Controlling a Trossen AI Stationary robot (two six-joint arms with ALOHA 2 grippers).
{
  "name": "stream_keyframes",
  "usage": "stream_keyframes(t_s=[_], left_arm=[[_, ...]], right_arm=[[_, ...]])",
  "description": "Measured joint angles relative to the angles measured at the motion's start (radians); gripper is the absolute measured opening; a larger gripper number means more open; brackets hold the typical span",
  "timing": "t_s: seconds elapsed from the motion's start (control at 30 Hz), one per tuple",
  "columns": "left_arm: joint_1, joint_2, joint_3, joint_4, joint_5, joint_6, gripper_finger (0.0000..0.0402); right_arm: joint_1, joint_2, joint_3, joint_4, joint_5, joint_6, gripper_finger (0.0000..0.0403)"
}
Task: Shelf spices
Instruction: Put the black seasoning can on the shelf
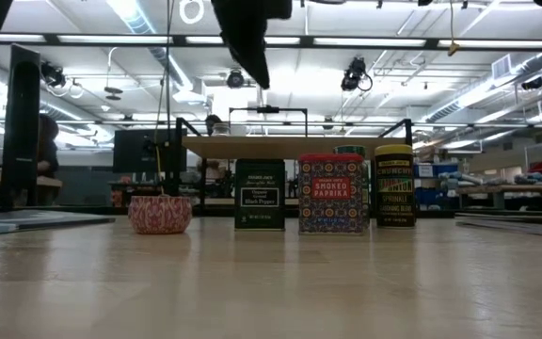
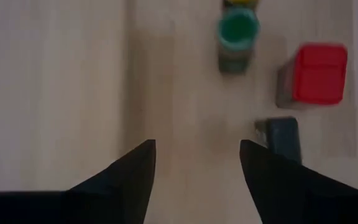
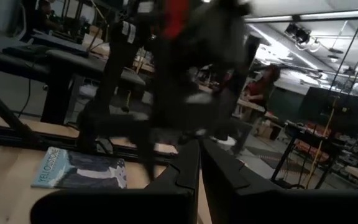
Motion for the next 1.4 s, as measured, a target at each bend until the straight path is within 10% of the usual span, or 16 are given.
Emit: stream_keyframes(t_s=[0.3,0.9,1.4], left_arm=[[-0.118,0.0,-0.241,0.263,-0.105,-0.175,0.023],[-0.258,-0.004,-0.252,0.154,-0.155,-0.314,0.023],[-0.262,-0.004,-0.424,0.383,-0.13,-0.331,0.029]], right_arm=[[0.001,-0.006,0.0,-0.036,0.024,0.0,0.0018],[0.004,-0.006,0.0,-0.008,0.044,0.001,0.0023],[0.044,-0.006,0.0,0.08,0.058,0.003,0.0148]])
